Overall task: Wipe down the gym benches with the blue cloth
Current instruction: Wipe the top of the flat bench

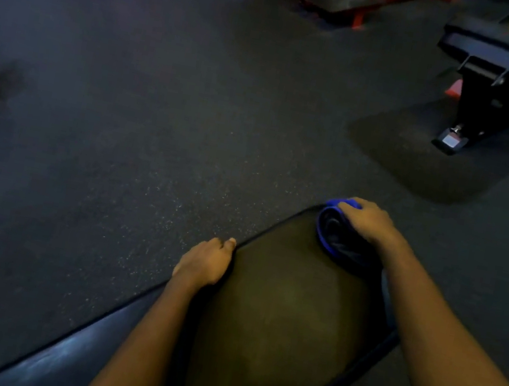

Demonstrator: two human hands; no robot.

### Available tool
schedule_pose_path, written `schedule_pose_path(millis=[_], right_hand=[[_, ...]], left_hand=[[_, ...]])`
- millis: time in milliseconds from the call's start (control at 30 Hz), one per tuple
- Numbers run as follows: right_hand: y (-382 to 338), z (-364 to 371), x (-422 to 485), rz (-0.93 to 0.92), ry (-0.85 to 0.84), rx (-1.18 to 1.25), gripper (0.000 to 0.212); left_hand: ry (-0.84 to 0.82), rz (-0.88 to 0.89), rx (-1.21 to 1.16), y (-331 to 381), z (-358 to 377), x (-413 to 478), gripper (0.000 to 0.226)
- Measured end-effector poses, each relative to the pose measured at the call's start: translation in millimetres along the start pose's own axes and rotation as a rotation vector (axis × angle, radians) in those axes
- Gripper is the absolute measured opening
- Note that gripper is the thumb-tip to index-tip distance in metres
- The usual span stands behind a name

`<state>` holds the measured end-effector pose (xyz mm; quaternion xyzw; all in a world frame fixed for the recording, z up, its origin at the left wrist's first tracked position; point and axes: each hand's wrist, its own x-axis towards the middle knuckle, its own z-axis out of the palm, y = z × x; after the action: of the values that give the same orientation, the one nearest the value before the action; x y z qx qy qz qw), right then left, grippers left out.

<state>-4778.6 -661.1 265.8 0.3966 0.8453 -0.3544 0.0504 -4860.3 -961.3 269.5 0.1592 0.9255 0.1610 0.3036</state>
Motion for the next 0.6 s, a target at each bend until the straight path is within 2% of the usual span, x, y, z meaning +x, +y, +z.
schedule_pose_path(millis=[100,200,267,333,400,500,600], right_hand=[[1,6,-17,0.164,0.128,-0.114,0.056],[-27,8,-20,0.082,0.107,-0.167,0.060],[-28,4,-19,-0.014,0.031,-0.154,0.053],[-15,-5,-29,-0.034,-0.001,-0.089,0.036],[8,-13,-50,-0.015,0.059,-0.033,0.034],[46,-13,-89,0.129,0.179,-0.002,0.037],[54,2,-109,0.173,0.277,-0.002,0.037]], left_hand=[[0.006,0.041,0.048,-1,1,3,0.046],[0.023,0.014,0.007,-5,4,7,0.054],[0.022,0.021,0.004,-6,5,6,0.055],[0.021,0.030,0.003,-6,3,4,0.054],[0.037,0.042,0.004,-6,2,2,0.054],[0.034,0.056,0.016,-6,3,0,0.054],[0.041,0.053,0.046,-7,4,3,0.053]])
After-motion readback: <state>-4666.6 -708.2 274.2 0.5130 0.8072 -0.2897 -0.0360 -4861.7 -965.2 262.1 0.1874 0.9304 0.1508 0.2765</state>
